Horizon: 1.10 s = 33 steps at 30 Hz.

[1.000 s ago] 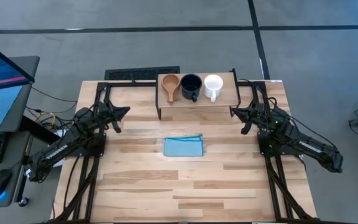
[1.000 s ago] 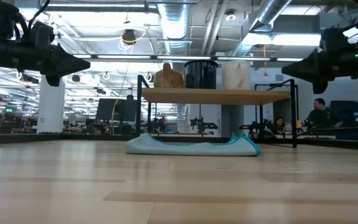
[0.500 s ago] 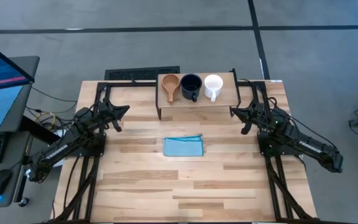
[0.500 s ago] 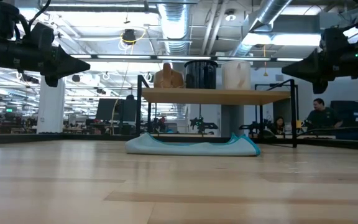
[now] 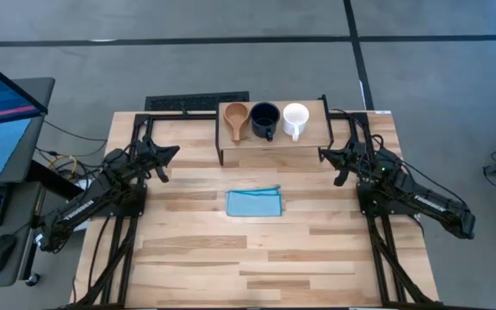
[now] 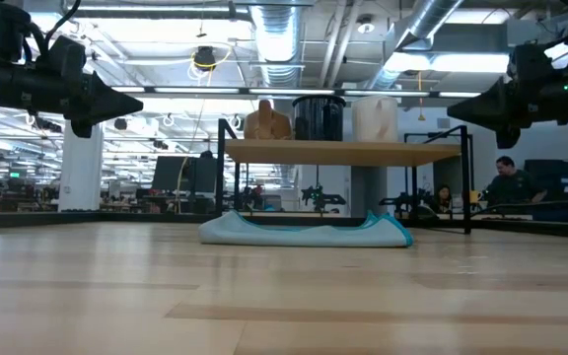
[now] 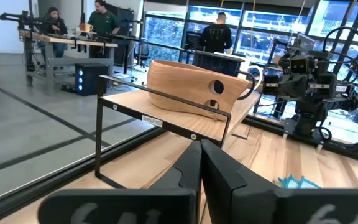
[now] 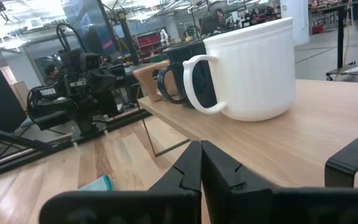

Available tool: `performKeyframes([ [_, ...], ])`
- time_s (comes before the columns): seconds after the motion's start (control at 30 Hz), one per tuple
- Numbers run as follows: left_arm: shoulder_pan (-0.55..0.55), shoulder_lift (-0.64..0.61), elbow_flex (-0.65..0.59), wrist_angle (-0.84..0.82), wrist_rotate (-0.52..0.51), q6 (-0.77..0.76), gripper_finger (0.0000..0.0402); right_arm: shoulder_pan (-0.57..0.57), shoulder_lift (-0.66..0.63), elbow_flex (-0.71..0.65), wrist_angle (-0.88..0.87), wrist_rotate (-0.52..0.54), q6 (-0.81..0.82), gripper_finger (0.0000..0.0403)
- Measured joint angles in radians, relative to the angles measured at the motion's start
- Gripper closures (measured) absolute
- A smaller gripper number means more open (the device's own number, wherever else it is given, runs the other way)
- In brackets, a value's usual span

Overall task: Stack small to large cups/mugs on shelf
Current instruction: Return to Home Position

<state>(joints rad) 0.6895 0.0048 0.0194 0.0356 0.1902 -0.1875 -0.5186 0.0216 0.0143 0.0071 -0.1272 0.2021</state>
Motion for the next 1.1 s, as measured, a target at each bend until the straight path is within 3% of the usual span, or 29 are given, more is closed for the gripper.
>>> performKeyframes([
  [1.1,-0.029,0.0,-0.001,0.0,-0.02,0.0,0.0401,0.0,0.0,0.001,0.0,-0.001,0.0,0.0375],
])
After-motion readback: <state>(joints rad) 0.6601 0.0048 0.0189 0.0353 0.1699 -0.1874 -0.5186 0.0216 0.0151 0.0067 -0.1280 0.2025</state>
